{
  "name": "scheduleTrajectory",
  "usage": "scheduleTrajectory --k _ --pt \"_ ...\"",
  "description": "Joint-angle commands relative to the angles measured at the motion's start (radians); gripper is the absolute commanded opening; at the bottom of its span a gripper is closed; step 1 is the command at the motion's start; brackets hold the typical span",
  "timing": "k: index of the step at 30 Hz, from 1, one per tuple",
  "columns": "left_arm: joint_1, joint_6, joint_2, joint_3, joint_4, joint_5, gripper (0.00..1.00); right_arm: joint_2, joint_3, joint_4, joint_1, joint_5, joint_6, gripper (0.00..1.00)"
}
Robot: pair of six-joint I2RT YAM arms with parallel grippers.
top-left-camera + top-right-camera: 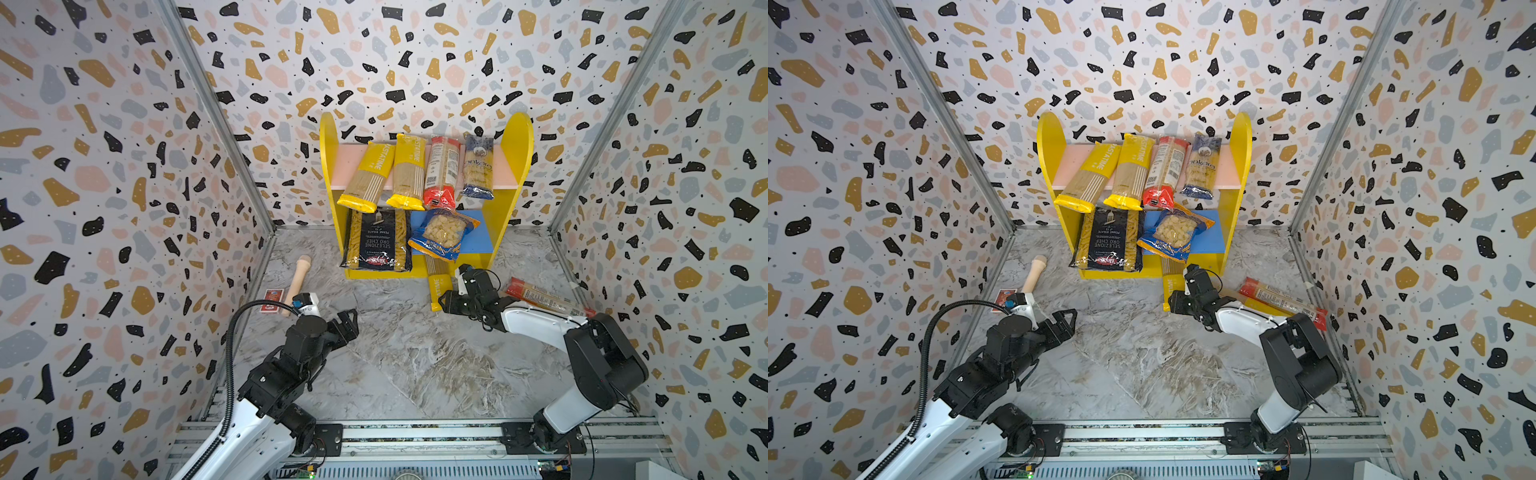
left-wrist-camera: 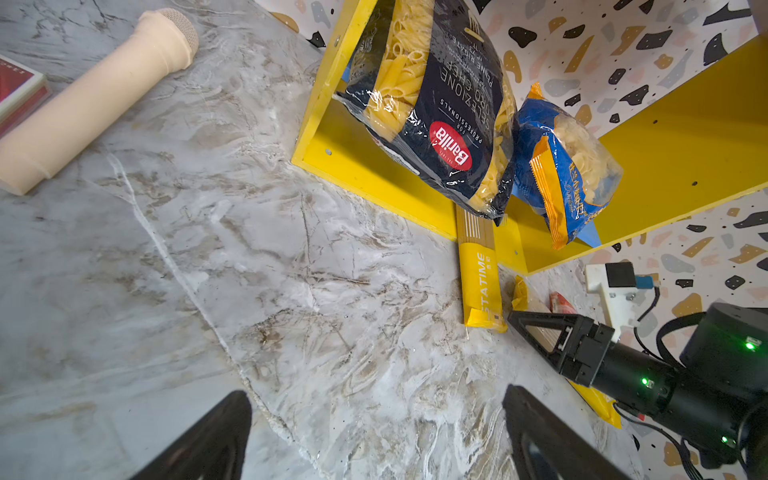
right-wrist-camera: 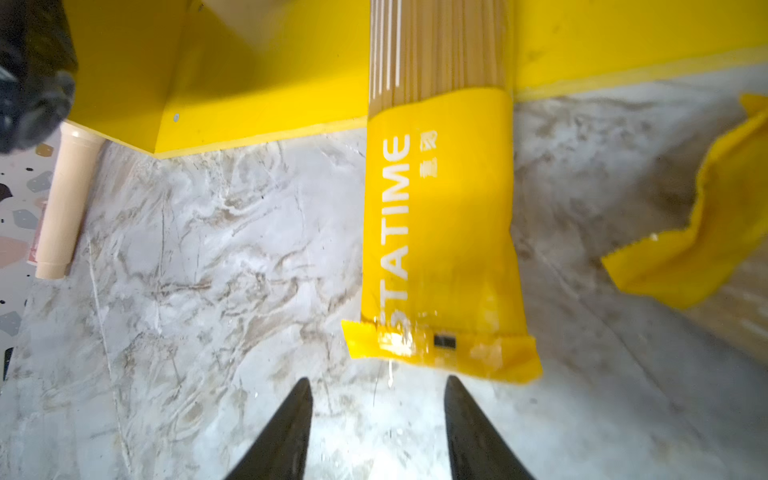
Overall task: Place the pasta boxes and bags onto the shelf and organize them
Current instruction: 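Open the right gripper to release the pack and draw back slightly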
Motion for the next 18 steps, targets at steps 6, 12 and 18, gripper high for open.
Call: scheduleTrajectory --k 6,12,18 --pt "0.004 0.001 -0.017 0.007 0.004 0.014 0.95 -0.016 -0.024 -0.065 0.014 0.063 -0.031 0.29" --pt "0.004 0.000 -0.027 0.006 -0.006 -0.001 0.95 0.013 -0.049 -0.049 0.045 0.062 -0.017 0.28" --pt "0.003 -0.002 -0.003 0.003 0.006 0.002 0.95 0.067 -0.039 -0.014 0.049 0.051 -0.018 0.28"
